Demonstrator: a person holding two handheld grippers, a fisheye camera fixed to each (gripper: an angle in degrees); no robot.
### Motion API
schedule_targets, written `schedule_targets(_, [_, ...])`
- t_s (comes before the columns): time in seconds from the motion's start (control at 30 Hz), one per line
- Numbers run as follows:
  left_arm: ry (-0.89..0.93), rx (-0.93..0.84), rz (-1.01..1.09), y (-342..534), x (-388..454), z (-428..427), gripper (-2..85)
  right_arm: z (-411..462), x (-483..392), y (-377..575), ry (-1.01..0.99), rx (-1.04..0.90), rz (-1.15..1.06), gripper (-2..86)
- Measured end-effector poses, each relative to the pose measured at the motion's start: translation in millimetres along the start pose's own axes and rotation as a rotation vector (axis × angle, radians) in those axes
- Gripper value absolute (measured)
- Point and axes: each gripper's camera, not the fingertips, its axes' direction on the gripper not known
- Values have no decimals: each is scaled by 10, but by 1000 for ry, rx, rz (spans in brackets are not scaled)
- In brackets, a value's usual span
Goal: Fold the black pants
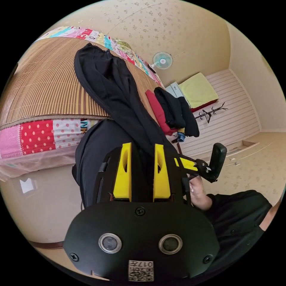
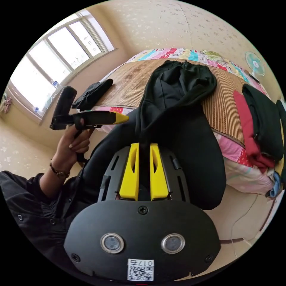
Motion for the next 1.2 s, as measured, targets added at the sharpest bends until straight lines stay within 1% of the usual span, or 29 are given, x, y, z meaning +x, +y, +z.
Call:
schedule_targets(0.07, [32, -3, -17, -39, -77, -154, 114, -756, 497, -122, -291, 130, -5, 43])
schedule_targets(0.1, [85, 4, -29, -61, -136, -267, 115, -961, 637, -136, -355, 169, -14, 40])
schedule_targets(0.17, [175, 17, -52, -72, -223, -391, 124, -1692, 1197, -110, -555, 313, -44, 33])
schedule_targets(0.27, [268, 48, -25, -44, -190, -436, 133, -2188, 1725, 4, -681, 373, 17, 29])
schedule_targets(0.33, [300, 65, 65, -25, -14, -423, 137, -2330, 1967, 98, -743, 371, 61, 27])
schedule_targets(0.4, [274, 43, 117, -43, 102, -357, 140, -2414, 2279, 240, -871, 409, 139, 26])
schedule_targets(0.47, [243, -34, 108, -103, 157, -206, 143, -2450, 2798, 469, -1171, 520, 257, 25])
schedule_targets(0.5, [267, -61, 106, -128, 193, -127, 155, -2448, 2931, 525, -1250, 552, 285, 25])
schedule_targets(0.53, [313, -71, 105, -138, 238, -74, 163, -2449, 3188, 638, -1396, 624, 345, 25])
schedule_targets(0.57, [336, -75, 106, -141, 270, -49, 166, -2484, 3411, 749, -1499, 700, 403, 25])
schedule_targets(0.6, [363, -93, 116, -145, 357, 9, 168, -2522, 3512, 804, -1534, 738, 428, 25])
schedule_targets(0.67, [331, -130, 126, -132, 476, 86, 168, -2746, 3790, 950, -1588, 837, 482, 25])
schedule_targets(0.73, [311, -105, 135, -37, 527, 26, 168, -2889, 3895, 1024, -1635, 887, 513, 25])
schedule_targets(0.83, [341, -73, 122, 66, 449, -104, 162, -3055, 4030, 1126, -1736, 954, 539, 25])
schedule_targets(0.9, [348, -110, 120, 75, 397, -95, 160, -3157, 4146, 1214, -1741, 994, 554, 25])
schedule_targets(0.97, [362, -185, 143, 71, 367, -38, 153, -3246, 4308, 1326, -1762, 1028, 605, 25])
schedule_targets(1.03, [382, -296, 156, 88, 327, 11, 132, -3365, 4435, 1401, -1762, 1060, 639, 26])
schedule_targets(1.07, [365, -316, 163, 101, 331, 6, 126, -3492, 4533, 1456, -1745, 1102, 649, 26])
schedule_targets(1.1, [315, -346, 190, 128, 370, -18, 97, -3564, 4592, 1486, -1736, 1126, 654, 26])
schedule_targets(1.2, [229, -355, 258, 154, 553, -115, 55, -3888, 4891, 1577, -1692, 1198, 660, 27])
